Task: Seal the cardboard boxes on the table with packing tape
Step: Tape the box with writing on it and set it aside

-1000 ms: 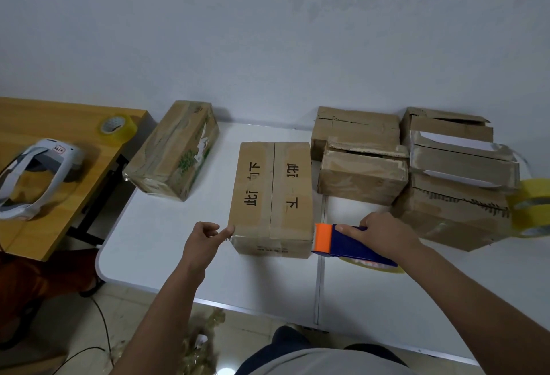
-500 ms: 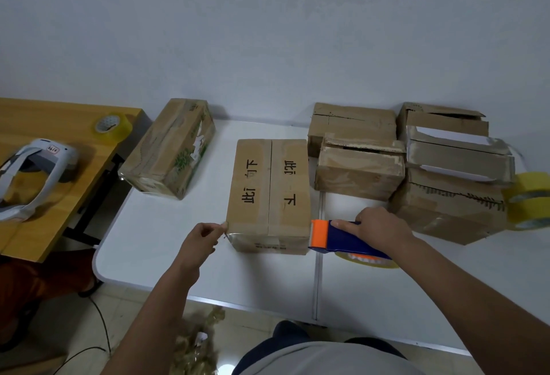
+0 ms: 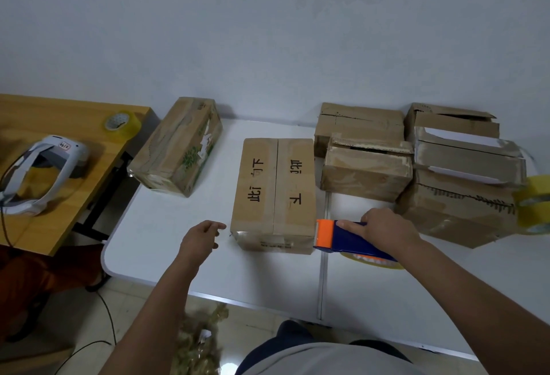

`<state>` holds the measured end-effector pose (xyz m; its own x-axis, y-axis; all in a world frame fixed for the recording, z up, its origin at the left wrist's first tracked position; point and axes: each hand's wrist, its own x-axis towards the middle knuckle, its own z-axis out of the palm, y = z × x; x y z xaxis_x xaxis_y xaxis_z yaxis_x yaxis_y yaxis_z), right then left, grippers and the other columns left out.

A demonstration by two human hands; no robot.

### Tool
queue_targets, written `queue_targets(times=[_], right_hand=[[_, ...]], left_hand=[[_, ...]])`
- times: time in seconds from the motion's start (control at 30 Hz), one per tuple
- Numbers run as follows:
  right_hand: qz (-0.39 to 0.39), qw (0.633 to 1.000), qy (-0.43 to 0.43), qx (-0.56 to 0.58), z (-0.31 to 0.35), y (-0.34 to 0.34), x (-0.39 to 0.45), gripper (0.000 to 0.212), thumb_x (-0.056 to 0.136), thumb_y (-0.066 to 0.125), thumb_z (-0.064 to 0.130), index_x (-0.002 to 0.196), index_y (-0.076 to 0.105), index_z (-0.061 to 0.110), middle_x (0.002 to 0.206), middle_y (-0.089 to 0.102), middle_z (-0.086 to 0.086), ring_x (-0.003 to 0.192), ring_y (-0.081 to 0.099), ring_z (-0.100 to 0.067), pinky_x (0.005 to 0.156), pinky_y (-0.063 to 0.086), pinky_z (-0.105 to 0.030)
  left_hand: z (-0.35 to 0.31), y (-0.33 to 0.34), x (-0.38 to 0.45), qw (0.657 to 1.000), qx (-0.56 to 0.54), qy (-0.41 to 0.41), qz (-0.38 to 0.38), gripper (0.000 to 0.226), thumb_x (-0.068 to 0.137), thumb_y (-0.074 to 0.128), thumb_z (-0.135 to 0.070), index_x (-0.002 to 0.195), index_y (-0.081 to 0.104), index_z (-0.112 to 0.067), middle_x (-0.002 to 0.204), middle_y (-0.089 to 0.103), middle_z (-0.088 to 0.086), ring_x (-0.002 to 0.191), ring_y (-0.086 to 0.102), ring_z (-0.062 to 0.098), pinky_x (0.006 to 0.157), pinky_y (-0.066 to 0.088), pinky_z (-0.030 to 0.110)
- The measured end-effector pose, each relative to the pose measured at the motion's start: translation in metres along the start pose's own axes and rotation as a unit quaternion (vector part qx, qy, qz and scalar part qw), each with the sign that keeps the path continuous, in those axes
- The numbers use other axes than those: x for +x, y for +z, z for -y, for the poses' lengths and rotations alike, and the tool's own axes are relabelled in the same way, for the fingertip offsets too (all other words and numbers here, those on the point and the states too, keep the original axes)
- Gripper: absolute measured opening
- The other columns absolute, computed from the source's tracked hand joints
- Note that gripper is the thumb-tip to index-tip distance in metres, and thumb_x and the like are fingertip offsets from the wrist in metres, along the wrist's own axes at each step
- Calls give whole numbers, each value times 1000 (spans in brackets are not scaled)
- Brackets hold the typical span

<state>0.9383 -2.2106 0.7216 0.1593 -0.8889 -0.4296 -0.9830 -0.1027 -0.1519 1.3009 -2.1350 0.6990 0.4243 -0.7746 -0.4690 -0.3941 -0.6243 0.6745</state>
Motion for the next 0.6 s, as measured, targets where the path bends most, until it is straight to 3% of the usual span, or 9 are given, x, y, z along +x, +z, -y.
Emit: queue_targets(times=[0.17, 0.33, 0.4, 0.43, 0.5, 0.53, 0.6], right_hand=[[-3, 1000, 2, 0, 2, -1, -3, 75, 80, 29, 83, 84, 63, 17, 71, 59, 2, 68, 60, -12, 64, 45, -24], [-12, 1000, -1, -4, 8, 0, -3, 74, 80, 30, 83, 85, 62, 17, 71, 58, 2, 67, 59, -11, 63, 46, -24], [-13, 1000, -1, -9, 10, 0, -3, 76, 79, 29, 84, 86, 63, 17, 72, 58, 2, 66, 58, -11, 62, 45, -23], [-13, 1000, -3, -10, 10, 0, -3, 77, 78, 27, 85, 86, 63, 17, 72, 58, 2, 65, 57, -11, 61, 45, -23], [-14, 1000, -8, -7, 10, 0, -3, 83, 71, 23, 87, 87, 64, 17, 73, 60, 1, 66, 58, -11, 62, 47, -23], [-14, 1000, -10, -6, 10, 0, -3, 84, 70, 21, 87, 87, 64, 17, 74, 61, 1, 67, 59, -11, 63, 48, -23], [-15, 1000, -11, -7, 10, 0, -3, 79, 74, 25, 86, 86, 63, 17, 73, 60, 2, 66, 59, -11, 62, 47, -22]], left_hand=[[-9, -2, -2, 999, -40, -30, -20, 29, 105, 41, -19, 110, 69, -15, 110, 60, 3, 83, 67, 20, 72, 52, 28], [-3, -1, -8, 998, -33, -18, -43, 35, 105, 40, -13, 133, 61, -20, 115, 59, 3, 95, 69, 26, 79, 56, 34], [-1, 2, -10, 998, 10, 3, -58, 43, 104, 40, -8, 143, 51, -23, 143, 48, 8, 121, 58, 31, 98, 50, 40], [-2, 3, -12, 998, 25, 4, -65, 50, 103, 41, -5, 150, 40, -22, 156, 32, 10, 134, 47, 32, 105, 43, 40], [-5, 3, -15, 997, 21, -23, -73, 66, 101, 42, -1, 159, 14, -18, 165, 10, 8, 146, 29, 33, 111, 35, 42], [-5, 1, -16, 996, 18, -29, -80, 70, 101, 42, 1, 159, 8, -16, 166, 7, 8, 148, 25, 33, 113, 33, 42], [-1, -1, -19, 990, 56, 40, -122, 66, 99, 41, 6, 158, 17, -14, 164, 18, 7, 147, 28, 29, 115, 31, 39]])
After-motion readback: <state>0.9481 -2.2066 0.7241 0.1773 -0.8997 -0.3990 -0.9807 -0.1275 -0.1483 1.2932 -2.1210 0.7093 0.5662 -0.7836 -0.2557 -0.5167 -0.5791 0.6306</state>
